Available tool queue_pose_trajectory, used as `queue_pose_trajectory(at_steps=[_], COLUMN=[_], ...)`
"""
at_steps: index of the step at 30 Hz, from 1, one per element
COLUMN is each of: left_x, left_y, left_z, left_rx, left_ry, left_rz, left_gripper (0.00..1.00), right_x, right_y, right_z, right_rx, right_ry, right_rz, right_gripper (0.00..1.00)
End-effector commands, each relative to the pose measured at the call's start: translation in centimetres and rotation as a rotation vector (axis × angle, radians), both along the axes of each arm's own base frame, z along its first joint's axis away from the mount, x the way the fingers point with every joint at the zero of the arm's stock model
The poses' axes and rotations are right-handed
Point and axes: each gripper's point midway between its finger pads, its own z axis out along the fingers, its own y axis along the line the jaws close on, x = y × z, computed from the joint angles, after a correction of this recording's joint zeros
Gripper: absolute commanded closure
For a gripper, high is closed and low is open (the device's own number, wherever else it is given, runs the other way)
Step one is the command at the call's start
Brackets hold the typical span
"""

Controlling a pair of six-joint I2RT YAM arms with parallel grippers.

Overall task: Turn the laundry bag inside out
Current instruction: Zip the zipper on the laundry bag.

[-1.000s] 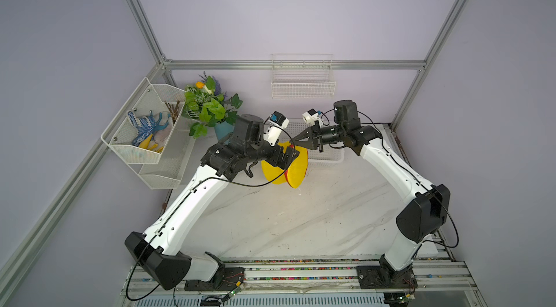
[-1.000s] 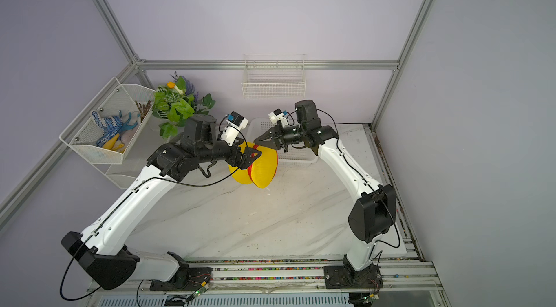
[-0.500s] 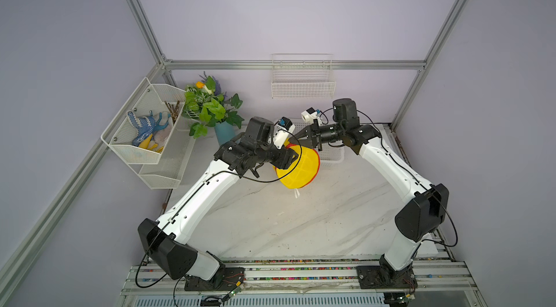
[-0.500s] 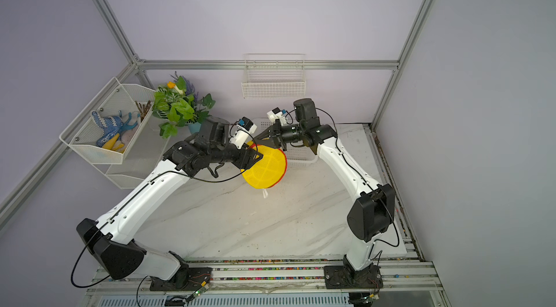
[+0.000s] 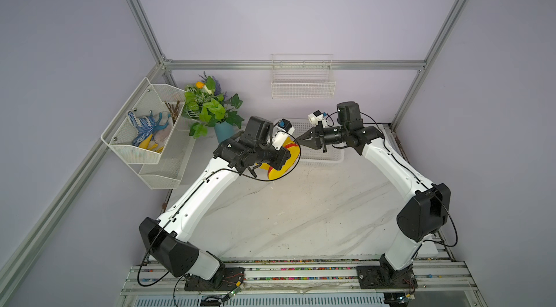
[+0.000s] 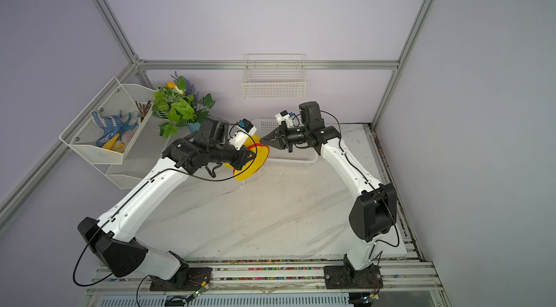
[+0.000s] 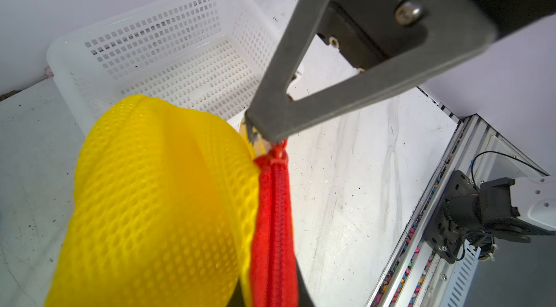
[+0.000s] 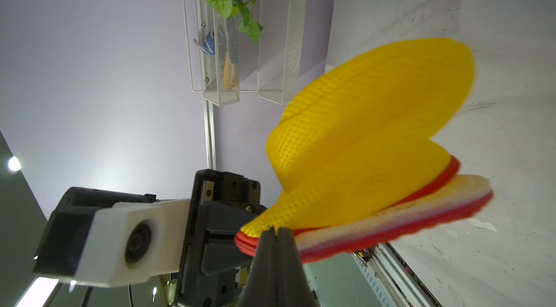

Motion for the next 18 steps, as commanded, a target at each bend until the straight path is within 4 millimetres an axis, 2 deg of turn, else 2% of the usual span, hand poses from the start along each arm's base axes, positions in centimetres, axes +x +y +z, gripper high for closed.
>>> queue_pose_trajectory(at_steps=[1,4,5,6,8,10,11,12,13,16,18], left_x=[-1.7,-1.6,-2.6,-2.7,-2.6,-2.4,-2.2,-2.1,-2.0,-1.8,-1.7], left_y=[1.7,2.6,3.3,3.6,4.0,3.8,3.7,3.6,3.6,3.6,3.6], left_z=[8.6,11.2,13.3,14.4,15.2,14.4,13.6,12.7,11.6,10.3,10.4], left_rx=[-0.155,-0.265,-0.324,-0.374,-0.444,-0.475,-0.476,-0.472,-0.463,-0.443,-0.436], left_ry=[-0.1,-0.091,-0.123,-0.13,-0.124,-0.099,-0.078,-0.058,-0.036,-0.02,-0.029], left_rz=[-0.008,0.004,0.003,0.006,0.014,0.014,0.017,0.019,0.022,0.03,0.029], left_gripper=[1.0,1.0,1.0,1.0,1.0,1.0,0.94,0.76,0.64,0.42,0.36], right_x=[1.1,1.1,1.1,1.1,1.1,1.1,1.1,1.1,1.0,0.5,0.1], right_y=[-2.0,-2.2,-2.2,-2.1,-1.9,-1.6,-1.6,-1.4,-1.4,-0.8,-0.4], right_z=[-1.4,-3.4,-3.9,-4.2,-4.0,-2.4,-1.3,-0.1,1.0,3.1,3.9], right_rx=[-0.056,-0.078,-0.073,-0.059,-0.039,-0.018,-0.008,0.001,0.004,-0.015,-0.017], right_ry=[-0.034,-0.005,0.007,0.018,0.019,-0.012,-0.03,-0.051,-0.073,-0.112,-0.123], right_rz=[-0.088,-0.097,-0.1,-0.106,-0.107,-0.093,-0.088,-0.079,-0.071,-0.038,-0.018], right_gripper=[1.0,1.0,1.0,1.0,1.0,1.0,1.0,1.0,1.0,1.0,1.0])
